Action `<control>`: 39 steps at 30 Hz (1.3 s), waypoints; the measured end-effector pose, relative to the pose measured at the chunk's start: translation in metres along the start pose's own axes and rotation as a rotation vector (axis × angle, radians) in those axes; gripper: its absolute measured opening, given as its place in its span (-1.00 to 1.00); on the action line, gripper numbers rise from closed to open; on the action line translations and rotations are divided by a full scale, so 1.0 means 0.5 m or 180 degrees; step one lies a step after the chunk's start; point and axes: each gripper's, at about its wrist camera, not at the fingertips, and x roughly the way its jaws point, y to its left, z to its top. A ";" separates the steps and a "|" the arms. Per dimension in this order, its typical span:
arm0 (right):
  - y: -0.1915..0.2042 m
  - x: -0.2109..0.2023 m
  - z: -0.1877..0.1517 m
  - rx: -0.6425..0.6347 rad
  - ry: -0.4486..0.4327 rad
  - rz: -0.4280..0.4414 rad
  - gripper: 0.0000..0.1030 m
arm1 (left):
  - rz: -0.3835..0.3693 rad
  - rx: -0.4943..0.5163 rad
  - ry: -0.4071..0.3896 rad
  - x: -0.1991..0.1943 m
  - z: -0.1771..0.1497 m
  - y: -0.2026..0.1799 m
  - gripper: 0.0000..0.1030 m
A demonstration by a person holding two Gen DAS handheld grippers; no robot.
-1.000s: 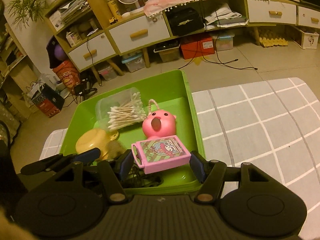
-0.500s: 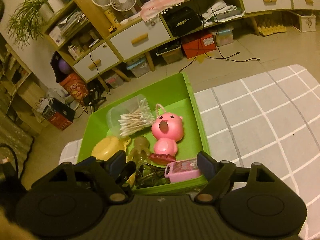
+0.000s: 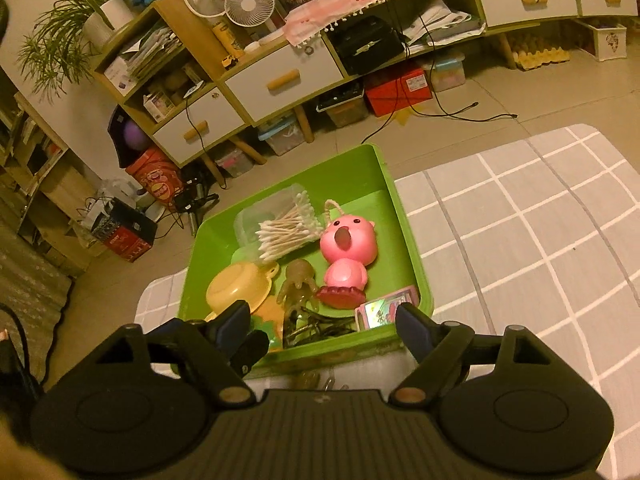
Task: Organize rigid objects
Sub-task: 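Open the right tool to drop the card box while the left tool releases the octopus into the bin, then withdraw both tools from the bin back toward the remaining toys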
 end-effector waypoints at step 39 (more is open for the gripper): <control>0.014 -0.044 -0.129 -0.0426 0.0327 -0.0051 0.52 | -0.0170 -0.0311 0.0195 -0.125 -0.161 0.092 0.96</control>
